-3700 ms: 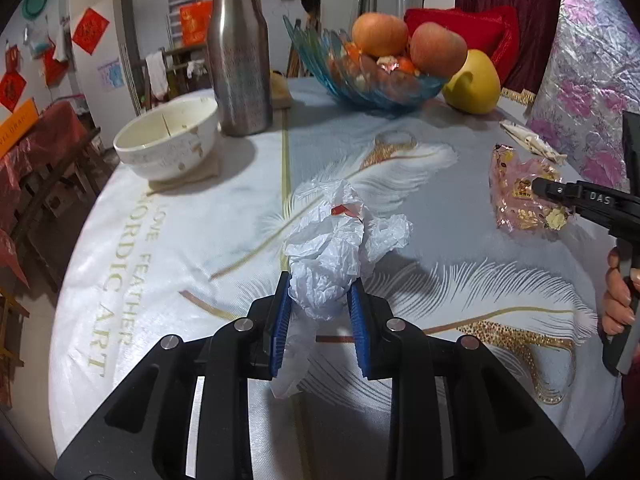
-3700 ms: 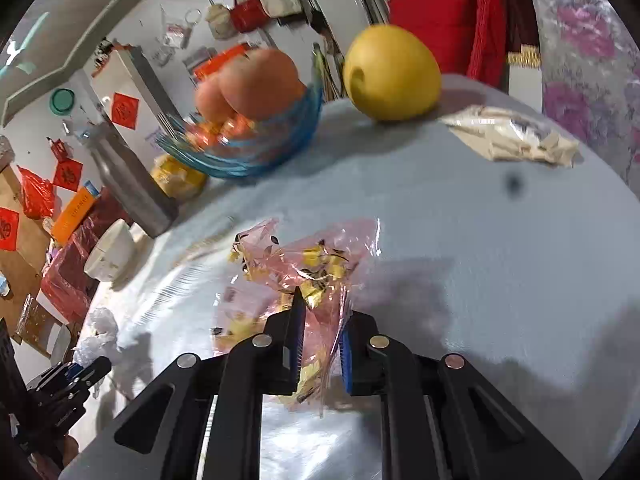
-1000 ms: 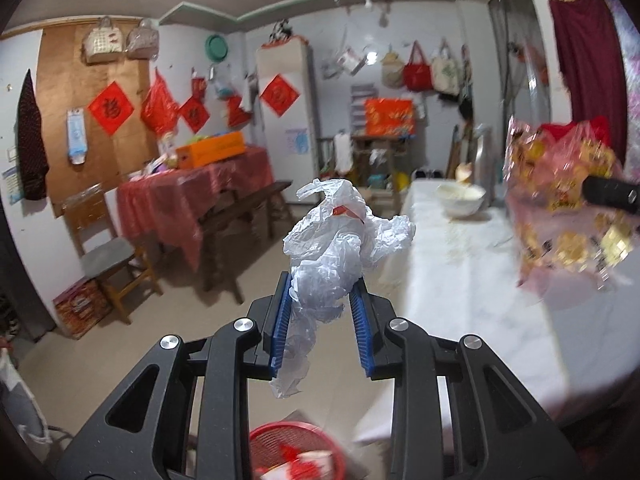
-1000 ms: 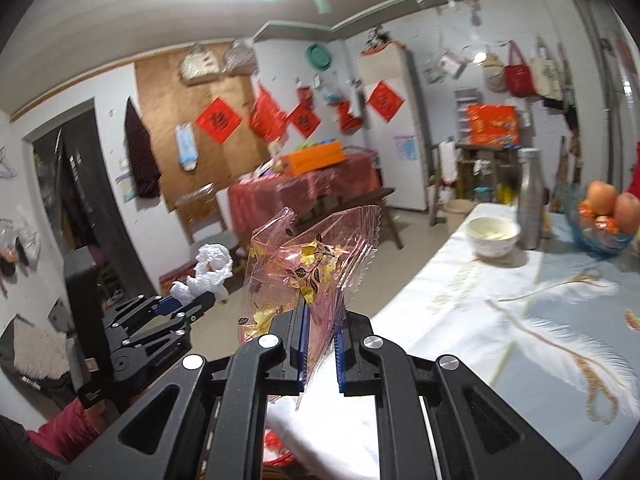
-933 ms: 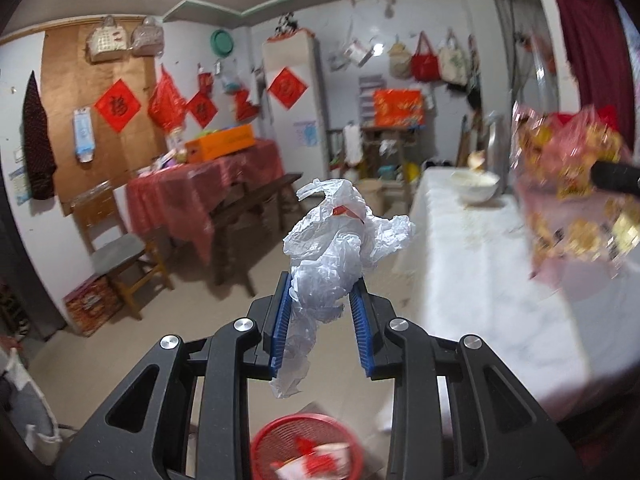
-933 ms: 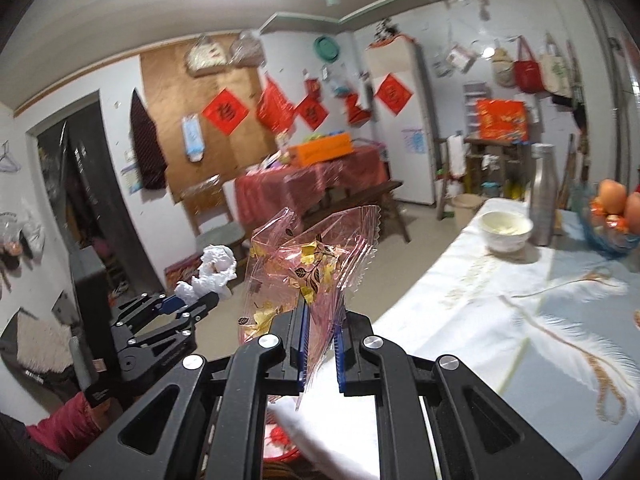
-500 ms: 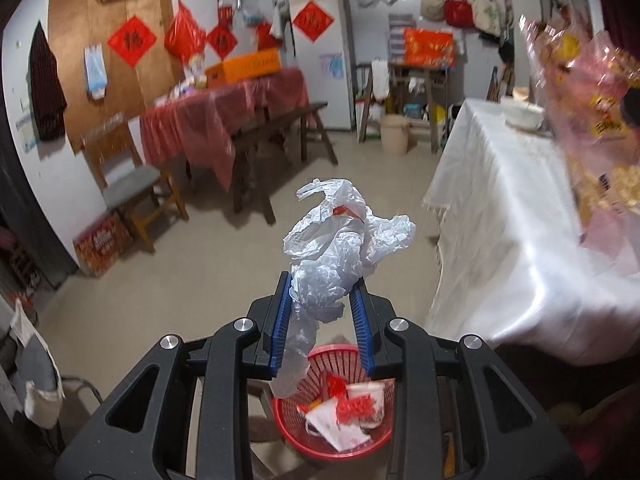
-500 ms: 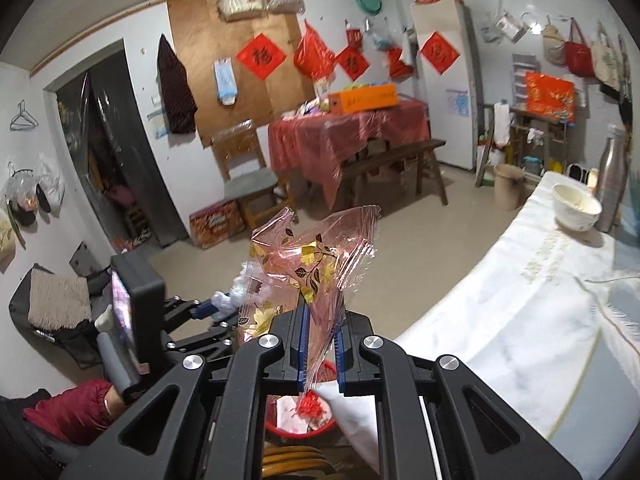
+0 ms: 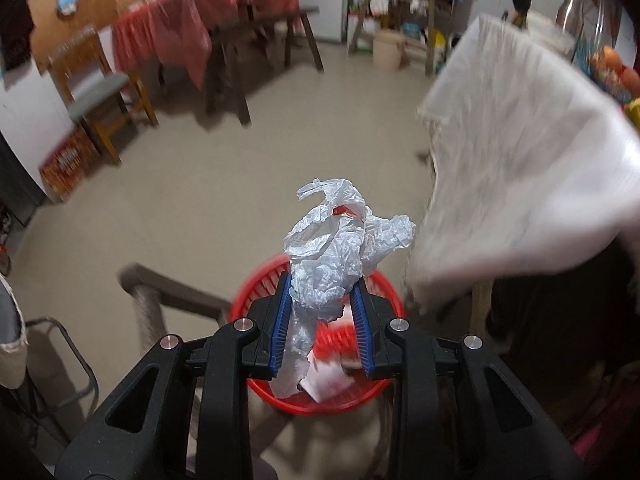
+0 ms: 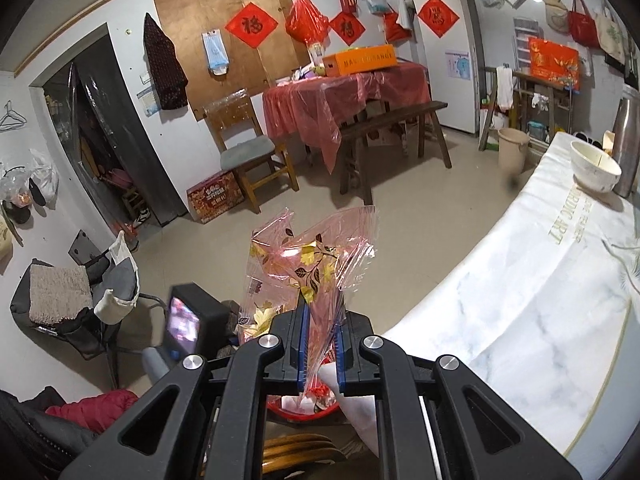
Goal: Collect trash
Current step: 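Carry the tissue and candy bag over the red basket and open the left tool, then open the right tool to drop the pink candy bag into the basket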
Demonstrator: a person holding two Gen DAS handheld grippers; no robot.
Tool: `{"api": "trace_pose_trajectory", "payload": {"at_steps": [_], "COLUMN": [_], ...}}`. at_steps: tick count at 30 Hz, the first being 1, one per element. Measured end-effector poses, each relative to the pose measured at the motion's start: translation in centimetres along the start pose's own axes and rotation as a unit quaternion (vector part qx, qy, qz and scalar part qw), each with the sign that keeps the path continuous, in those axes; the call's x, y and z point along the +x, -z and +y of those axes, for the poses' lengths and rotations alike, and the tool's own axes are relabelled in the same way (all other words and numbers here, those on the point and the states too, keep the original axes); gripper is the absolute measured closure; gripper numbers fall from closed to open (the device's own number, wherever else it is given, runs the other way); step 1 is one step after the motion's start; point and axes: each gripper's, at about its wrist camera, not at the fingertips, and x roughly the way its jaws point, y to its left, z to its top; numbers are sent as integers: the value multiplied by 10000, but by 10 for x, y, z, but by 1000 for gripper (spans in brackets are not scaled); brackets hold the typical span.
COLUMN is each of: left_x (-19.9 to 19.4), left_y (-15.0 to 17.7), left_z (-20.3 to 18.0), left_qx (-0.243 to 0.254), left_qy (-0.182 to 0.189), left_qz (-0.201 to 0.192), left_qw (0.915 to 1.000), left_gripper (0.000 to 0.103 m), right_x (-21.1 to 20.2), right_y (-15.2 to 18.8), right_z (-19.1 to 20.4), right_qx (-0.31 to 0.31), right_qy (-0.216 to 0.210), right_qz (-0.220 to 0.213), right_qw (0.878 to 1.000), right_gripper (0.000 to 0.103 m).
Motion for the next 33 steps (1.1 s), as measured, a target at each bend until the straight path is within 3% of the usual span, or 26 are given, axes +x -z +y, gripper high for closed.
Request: {"api": "trace_pose_trajectory", "payload": {"at_steps": [1, 3, 5, 7, 13, 21, 33], "left_x": [9, 22, 29, 29, 10, -48, -75], "left_y": [4, 8, 14, 16, 2, -12, -5], "left_z": [0, -1, 0, 0, 15, 70, 102], "left_qx": [-1, -24, -51, -40, -156, -570, -839], "left_qy": [60, 174, 207, 108, -60, -735, -983], "left_qz": [147, 367, 505, 472, 266, -371, -424], "left_qw": [9999, 9992, 9985, 9988, 9995, 9950, 9907], "left_gripper": [72, 62, 37, 30, 26, 14, 12], "right_x": [0, 3, 6, 9, 29, 89, 170], "right_y": [2, 2, 3, 3, 3, 16, 30], "right_z": [-2, -5, -6, -9, -1, 28, 63], "right_qx": [5, 24, 63, 90, -37, -297, -720], "right_qy": [-2, -5, -18, -35, -139, -431, -484], "right_qz": [13, 52, 94, 132, 425, 1189, 1974], "right_qw": [10000, 10000, 9999, 9999, 9990, 9915, 9765], "right_gripper": [92, 92, 92, 92, 92, 92, 92]}}
